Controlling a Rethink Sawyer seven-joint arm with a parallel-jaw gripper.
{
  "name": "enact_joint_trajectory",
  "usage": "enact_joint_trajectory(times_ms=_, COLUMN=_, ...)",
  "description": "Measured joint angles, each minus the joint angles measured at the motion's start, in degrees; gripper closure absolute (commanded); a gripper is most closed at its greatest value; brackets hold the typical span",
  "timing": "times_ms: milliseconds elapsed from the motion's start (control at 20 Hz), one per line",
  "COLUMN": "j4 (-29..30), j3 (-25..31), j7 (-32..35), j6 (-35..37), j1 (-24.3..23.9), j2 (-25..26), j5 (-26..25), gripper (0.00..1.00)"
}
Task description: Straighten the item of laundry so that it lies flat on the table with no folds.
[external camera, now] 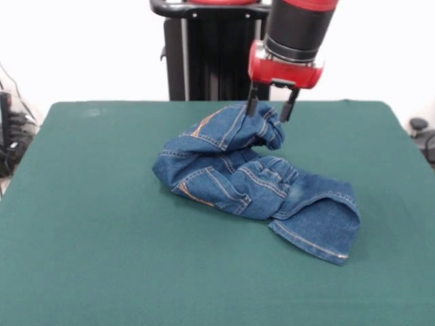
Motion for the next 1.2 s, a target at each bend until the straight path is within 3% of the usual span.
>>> enact_joint_trajectory(times_ms=600, j4=-1.45, j3=-2.16, j7=0.0, j6=0.0, j1=2.92, j2=0.82, j5=0.08, gripper=0.0)
enact_joint_trajectory(times_ms=1200, j4=-3.68, j3=-4.49, j7=0.0, j6=0.0, j1=5.43, j2=5.22, j5=0.1, gripper=0.0)
